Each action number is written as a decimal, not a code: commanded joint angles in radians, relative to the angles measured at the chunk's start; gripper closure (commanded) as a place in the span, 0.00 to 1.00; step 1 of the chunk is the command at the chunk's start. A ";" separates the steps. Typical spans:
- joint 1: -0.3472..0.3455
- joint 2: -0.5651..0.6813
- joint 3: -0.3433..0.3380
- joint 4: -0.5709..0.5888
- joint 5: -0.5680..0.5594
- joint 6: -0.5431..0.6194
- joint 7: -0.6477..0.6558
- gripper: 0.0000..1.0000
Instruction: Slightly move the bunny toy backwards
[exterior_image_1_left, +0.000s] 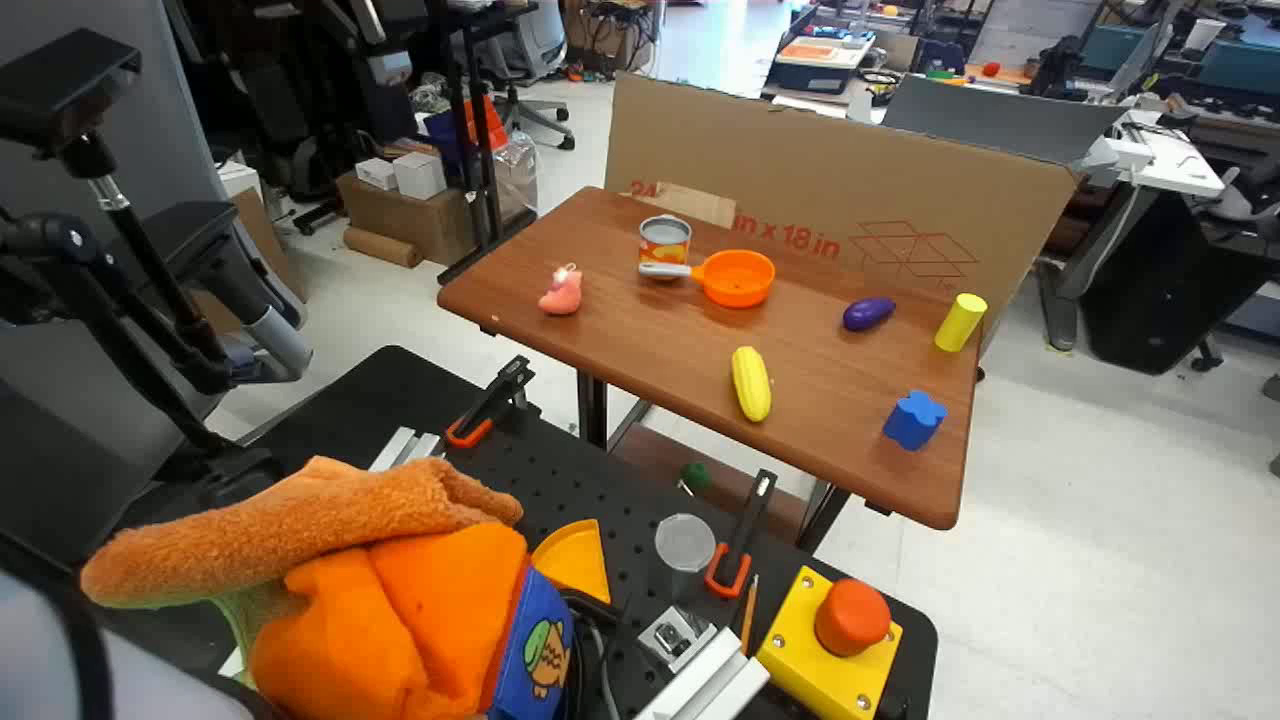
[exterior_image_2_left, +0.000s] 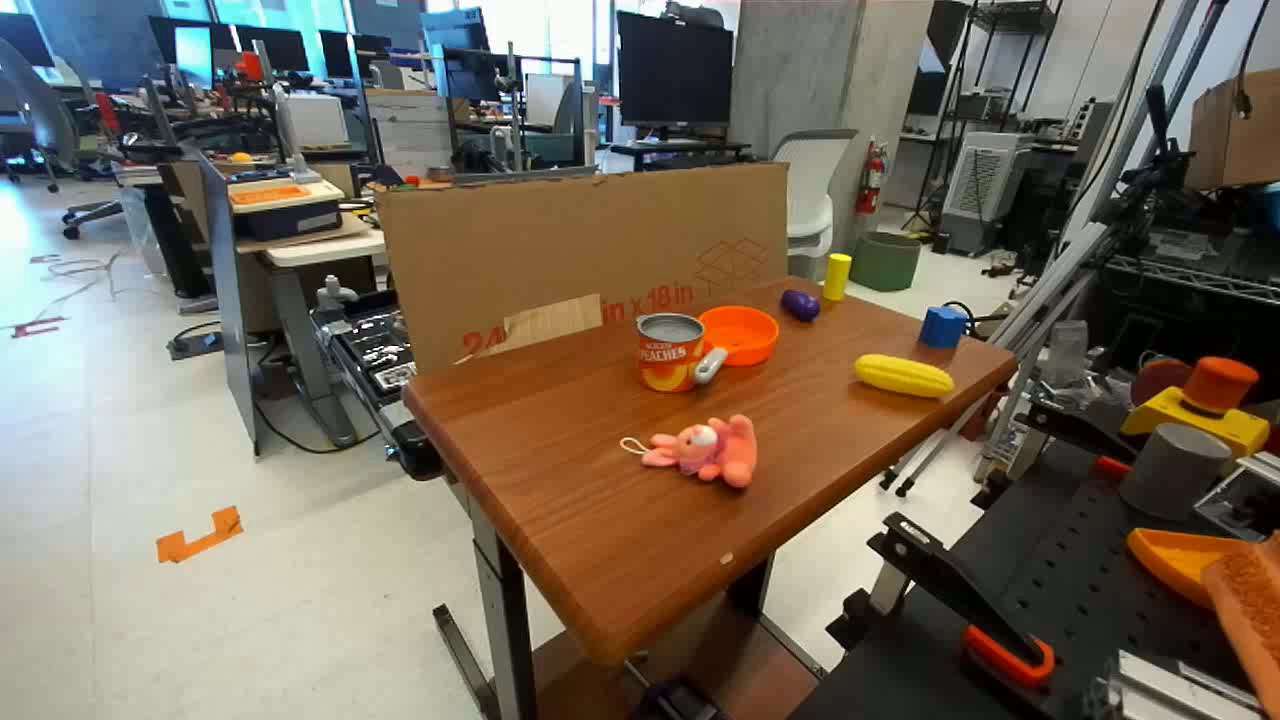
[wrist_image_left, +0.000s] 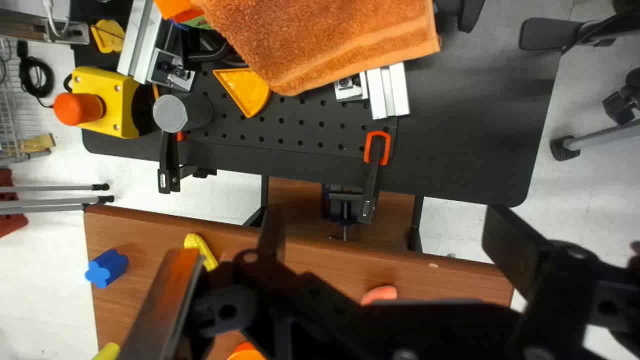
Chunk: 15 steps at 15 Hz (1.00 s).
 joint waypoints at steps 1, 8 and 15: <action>0.015 0.004 -0.015 0.002 -0.010 -0.002 0.009 0.00; -0.041 0.135 -0.013 0.054 -0.037 0.103 0.038 0.00; -0.129 0.514 -0.045 0.191 -0.109 0.473 0.057 0.00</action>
